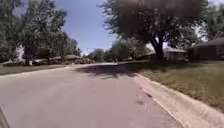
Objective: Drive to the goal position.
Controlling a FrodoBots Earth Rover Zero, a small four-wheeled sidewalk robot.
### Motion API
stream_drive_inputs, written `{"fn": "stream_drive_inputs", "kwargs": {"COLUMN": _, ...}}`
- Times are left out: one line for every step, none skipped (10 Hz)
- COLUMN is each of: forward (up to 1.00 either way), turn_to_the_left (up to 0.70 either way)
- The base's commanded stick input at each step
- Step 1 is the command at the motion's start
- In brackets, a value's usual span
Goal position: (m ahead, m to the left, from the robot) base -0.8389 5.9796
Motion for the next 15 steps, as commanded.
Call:
{"fn": "stream_drive_inputs", "kwargs": {"forward": 0.70, "turn_to_the_left": 0.00}}
{"fn": "stream_drive_inputs", "kwargs": {"forward": 0.70, "turn_to_the_left": 0.00}}
{"fn": "stream_drive_inputs", "kwargs": {"forward": 0.70, "turn_to_the_left": 0.00}}
{"fn": "stream_drive_inputs", "kwargs": {"forward": 0.70, "turn_to_the_left": 0.00}}
{"fn": "stream_drive_inputs", "kwargs": {"forward": 0.70, "turn_to_the_left": 0.00}}
{"fn": "stream_drive_inputs", "kwargs": {"forward": 0.70, "turn_to_the_left": 0.00}}
{"fn": "stream_drive_inputs", "kwargs": {"forward": 0.70, "turn_to_the_left": 0.00}}
{"fn": "stream_drive_inputs", "kwargs": {"forward": 0.70, "turn_to_the_left": 0.00}}
{"fn": "stream_drive_inputs", "kwargs": {"forward": 0.70, "turn_to_the_left": 0.00}}
{"fn": "stream_drive_inputs", "kwargs": {"forward": 0.70, "turn_to_the_left": 0.00}}
{"fn": "stream_drive_inputs", "kwargs": {"forward": 0.70, "turn_to_the_left": 0.00}}
{"fn": "stream_drive_inputs", "kwargs": {"forward": 0.70, "turn_to_the_left": 0.00}}
{"fn": "stream_drive_inputs", "kwargs": {"forward": 0.70, "turn_to_the_left": 0.00}}
{"fn": "stream_drive_inputs", "kwargs": {"forward": 0.70, "turn_to_the_left": 0.00}}
{"fn": "stream_drive_inputs", "kwargs": {"forward": 0.70, "turn_to_the_left": 0.00}}
